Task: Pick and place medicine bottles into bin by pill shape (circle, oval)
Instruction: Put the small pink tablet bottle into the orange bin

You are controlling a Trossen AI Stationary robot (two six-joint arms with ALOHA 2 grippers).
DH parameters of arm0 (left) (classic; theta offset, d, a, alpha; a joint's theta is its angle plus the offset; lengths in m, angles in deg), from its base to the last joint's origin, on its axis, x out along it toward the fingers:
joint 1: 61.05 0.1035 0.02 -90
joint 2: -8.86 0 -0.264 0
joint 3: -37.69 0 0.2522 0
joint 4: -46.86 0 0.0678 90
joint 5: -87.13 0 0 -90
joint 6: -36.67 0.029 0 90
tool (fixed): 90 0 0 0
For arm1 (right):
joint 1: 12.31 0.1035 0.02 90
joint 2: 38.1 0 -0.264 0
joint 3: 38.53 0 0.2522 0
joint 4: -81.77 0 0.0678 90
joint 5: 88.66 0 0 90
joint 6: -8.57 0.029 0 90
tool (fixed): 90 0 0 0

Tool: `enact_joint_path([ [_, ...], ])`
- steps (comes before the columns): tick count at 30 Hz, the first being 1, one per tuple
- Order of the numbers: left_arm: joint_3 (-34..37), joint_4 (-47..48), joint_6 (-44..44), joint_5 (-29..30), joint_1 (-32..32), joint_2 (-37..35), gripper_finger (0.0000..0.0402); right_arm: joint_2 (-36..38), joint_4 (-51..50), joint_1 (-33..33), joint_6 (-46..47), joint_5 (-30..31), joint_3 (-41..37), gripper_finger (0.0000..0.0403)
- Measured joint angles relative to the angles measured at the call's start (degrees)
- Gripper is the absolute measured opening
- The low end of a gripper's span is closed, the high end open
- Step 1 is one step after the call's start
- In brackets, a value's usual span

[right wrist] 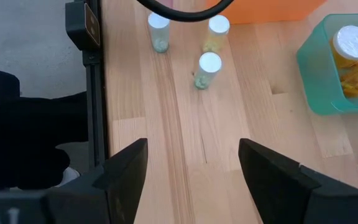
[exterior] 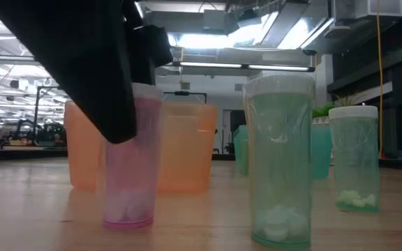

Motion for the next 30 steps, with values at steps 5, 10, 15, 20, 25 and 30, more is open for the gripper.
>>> enact_joint_path([
  [5,0.00,-0.86,0.08,-0.07,0.21,0.00,0.0169,0.00,0.00,0.00,-0.01,0.00,0.00,0.0255],
  [10,0.00,-1.17,0.08,-0.07,0.26,-0.02,0.0169,0.00,0.02,0.00,-0.01,0.00,0.00,0.0255],
  [15,0.00,-1.57,0.08,-0.08,0.26,-0.02,0.0167,0.00,0.03,0.00,-0.01,0.00,0.00,0.0255],
  [20,0.00,-1.56,0.06,-0.11,0.26,-0.02,0.0150,0.00,0.05,0.00,-0.01,0.00,-0.02,0.0255],
  [25,-0.02,-2.27,0.06,-0.11,0.26,-0.02,0.0129,0.00,0.05,0.00,-0.01,0.00,-0.02,0.0255],
  [30,-2.68,-1.00,2.53,-0.35,0.25,-0.81,0.0120,0.00,0.05,-0.01,-0.01,0.00,-0.02,0.0255],
])
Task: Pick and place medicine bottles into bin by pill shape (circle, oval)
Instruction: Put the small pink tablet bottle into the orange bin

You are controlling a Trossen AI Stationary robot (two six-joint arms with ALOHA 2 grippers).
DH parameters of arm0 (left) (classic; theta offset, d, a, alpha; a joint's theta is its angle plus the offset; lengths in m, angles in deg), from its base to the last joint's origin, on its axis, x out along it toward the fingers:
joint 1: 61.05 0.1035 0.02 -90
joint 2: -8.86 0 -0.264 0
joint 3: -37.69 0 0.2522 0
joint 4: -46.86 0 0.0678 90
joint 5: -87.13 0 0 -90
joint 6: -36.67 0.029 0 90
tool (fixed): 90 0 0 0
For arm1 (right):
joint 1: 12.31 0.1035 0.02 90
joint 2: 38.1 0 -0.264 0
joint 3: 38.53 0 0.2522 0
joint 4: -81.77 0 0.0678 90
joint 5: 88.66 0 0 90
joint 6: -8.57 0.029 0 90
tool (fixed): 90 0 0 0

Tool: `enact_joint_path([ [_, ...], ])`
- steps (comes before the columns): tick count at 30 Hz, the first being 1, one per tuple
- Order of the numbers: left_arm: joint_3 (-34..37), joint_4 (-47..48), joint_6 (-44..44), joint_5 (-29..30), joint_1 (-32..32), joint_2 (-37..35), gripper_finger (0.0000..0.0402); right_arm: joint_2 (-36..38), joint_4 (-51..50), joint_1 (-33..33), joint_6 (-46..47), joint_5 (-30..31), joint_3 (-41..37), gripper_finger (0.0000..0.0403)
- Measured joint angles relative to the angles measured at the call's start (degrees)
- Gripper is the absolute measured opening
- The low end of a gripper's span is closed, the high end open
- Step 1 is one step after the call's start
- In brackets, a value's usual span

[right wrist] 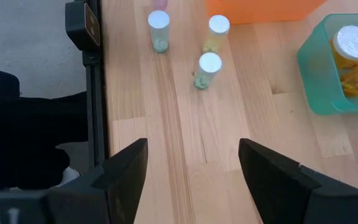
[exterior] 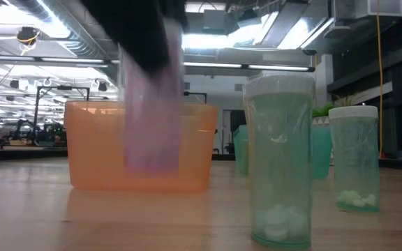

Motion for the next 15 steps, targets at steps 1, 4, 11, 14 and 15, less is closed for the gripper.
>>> enact_joint_path([
  [1,-1.05,1.65,0.99,-0.03,-0.02,-0.37,0.0120,0.00,0.00,-0.01,0.00,0.00,-0.02,0.0255],
  [4,-5.38,8.12,3.12,0.86,-0.05,-1.41,0.0120,0.00,0.02,-0.02,0.00,0.00,-0.04,0.0255],
  [11,-11.61,21.03,11.96,5.44,-0.15,-6.19,0.0119,0.02,0.06,-0.01,0.00,0.00,-0.04,0.0255],
  [14,-11.61,23.10,15.23,6.44,-0.04,-8.29,0.0119,0.02,0.17,0.01,0.00,0.00,-0.04,0.0255],
  [15,-11.63,23.98,15.27,7.05,0.11,-8.88,0.0119,0.02,0.22,0.01,0.00,0.00,-0.04,0.0255],
])
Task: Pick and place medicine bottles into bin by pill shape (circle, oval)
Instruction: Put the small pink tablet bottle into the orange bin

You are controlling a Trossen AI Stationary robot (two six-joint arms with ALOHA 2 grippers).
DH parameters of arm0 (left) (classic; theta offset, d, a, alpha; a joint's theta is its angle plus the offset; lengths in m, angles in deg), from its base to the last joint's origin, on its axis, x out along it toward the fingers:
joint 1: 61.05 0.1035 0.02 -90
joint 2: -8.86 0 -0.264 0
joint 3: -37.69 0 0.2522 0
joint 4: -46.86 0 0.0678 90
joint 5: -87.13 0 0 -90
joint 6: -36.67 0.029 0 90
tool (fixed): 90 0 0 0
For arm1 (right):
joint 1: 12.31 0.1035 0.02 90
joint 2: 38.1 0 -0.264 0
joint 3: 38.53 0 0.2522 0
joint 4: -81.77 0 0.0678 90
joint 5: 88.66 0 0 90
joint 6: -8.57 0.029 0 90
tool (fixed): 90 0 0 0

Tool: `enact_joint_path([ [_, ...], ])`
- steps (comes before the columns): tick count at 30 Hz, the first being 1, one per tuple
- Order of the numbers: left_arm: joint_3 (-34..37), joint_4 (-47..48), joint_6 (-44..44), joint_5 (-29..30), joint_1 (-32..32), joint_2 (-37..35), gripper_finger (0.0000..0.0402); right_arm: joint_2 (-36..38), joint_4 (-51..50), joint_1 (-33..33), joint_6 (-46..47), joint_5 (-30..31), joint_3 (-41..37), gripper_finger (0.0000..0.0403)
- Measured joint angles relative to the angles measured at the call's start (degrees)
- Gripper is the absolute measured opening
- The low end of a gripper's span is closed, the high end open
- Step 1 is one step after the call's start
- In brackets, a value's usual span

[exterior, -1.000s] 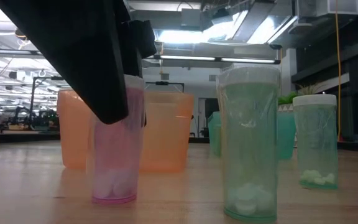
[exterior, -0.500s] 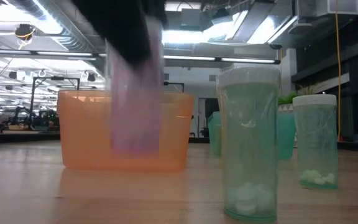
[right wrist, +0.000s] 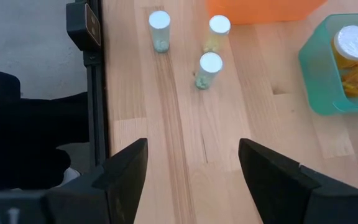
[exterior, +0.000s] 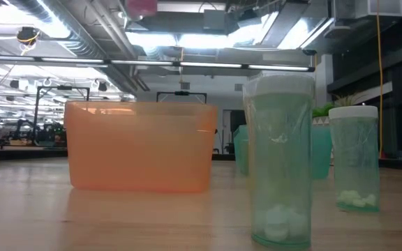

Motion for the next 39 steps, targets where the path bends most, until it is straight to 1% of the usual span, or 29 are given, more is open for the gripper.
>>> enact_joint_path([
  [5,0.52,5.50,-0.28,3.42,1.24,-2.13,0.0119,0.00,0.31,0.00,0.00,0.00,0.00,0.0255],
  [10,4.86,4.90,-0.67,4.28,1.88,-4.56,0.0119,0.00,0.31,0.00,0.00,0.00,0.00,0.0255],
  [13,8.98,2.98,-1.59,4.79,2.46,-6.24,0.0119,0.00,0.31,-0.01,0.00,0.08,0.00,0.0255],
  [16,14.09,-1.67,-1.36,4.76,3.37,-8.16,0.0119,0.00,0.29,-0.02,-0.02,0.39,0.00,0.0255],
  [18,17.65,-4.23,-1.31,3.72,4.22,-9.83,0.0119,0.00,0.30,-0.01,-0.02,0.42,0.00,0.0255],
  [23,26.54,-14.88,-1.11,1.39,7.38,-13.67,0.0119,0.00,0.28,0.00,-0.04,0.44,0.00,0.0255],
  [25,29.45,-19.42,-0.49,-0.38,8.87,-14.86,0.0120,0.00,0.26,-0.02,-0.11,0.50,0.00,0.0255],
  [27,31.87,-22.67,0.04,-2.37,10.42,-15.11,0.0120,0.00,0.25,-0.01,-0.22,0.52,0.00,0.0255],
  [30,35.00,-24.16,-0.21,-5.26,12.87,-14.57,0.0120,0.00,0.20,0.00,-0.22,0.53,0.00,0.0255],
  [32,37.24,-27.22,-0.31,-7.23,14.33,-14.12,0.0120,0.00,0.20,-0.02,-0.22,0.53,0.00,0.0255],
  [34,39.92,-30.04,-0.29,-8.46,15.37,-14.09,0.0120,0.00,0.15,0.00,-0.22,0.52,0.00,0.0255],
  [36,42.10,-35.00,-0.27,-9.67,16.28,-14.09,0.0120,0.00,0.15,-0.02,-0.22,0.52,0.00,0.0255],
  [39,43.68,-35.55,-0.28,-10.36,17.21,-14.09,0.0120,0.00,0.15,-0.02,-0.22,0.51,0.00,0.0255],
])
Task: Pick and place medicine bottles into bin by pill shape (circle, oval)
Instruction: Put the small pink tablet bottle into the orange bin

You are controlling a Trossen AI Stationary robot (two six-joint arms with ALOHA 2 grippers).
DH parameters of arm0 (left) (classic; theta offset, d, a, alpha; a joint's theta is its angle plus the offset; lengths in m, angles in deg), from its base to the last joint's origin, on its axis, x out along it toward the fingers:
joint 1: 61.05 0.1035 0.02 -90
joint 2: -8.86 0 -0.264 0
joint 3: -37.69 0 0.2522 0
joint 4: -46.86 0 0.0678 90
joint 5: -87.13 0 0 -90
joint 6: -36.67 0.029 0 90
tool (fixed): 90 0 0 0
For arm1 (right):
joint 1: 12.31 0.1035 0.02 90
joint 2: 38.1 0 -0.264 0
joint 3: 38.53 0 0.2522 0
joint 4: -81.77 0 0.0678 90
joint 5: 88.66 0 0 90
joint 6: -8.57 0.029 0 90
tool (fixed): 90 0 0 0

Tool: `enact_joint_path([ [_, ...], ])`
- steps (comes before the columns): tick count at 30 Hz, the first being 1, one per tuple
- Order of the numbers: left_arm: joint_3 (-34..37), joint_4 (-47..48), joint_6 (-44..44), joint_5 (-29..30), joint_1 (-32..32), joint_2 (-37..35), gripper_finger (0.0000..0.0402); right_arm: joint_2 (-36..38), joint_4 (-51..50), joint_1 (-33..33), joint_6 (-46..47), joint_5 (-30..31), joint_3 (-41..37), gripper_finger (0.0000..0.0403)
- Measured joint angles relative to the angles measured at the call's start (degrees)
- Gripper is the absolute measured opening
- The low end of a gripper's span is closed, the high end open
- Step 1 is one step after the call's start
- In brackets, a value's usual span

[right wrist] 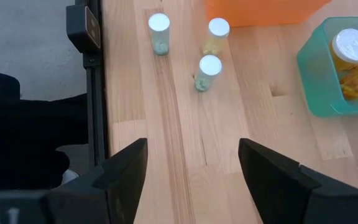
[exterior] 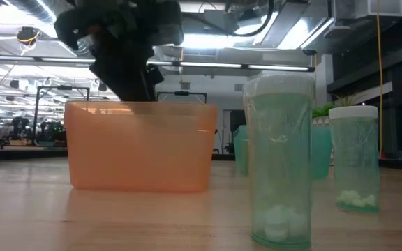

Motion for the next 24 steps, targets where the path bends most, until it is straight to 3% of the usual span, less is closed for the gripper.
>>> enact_joint_path([
  [10,3.88,-1.18,-0.02,0.00,2.75,0.00,0.0120,0.00,0.02,0.02,0.00,-0.03,0.00,0.0255],
  [24,3.98,-3.17,-1.15,0.00,2.94,0.00,0.0121,0.00,0.04,0.02,0.02,-0.07,0.00,0.0255],
])
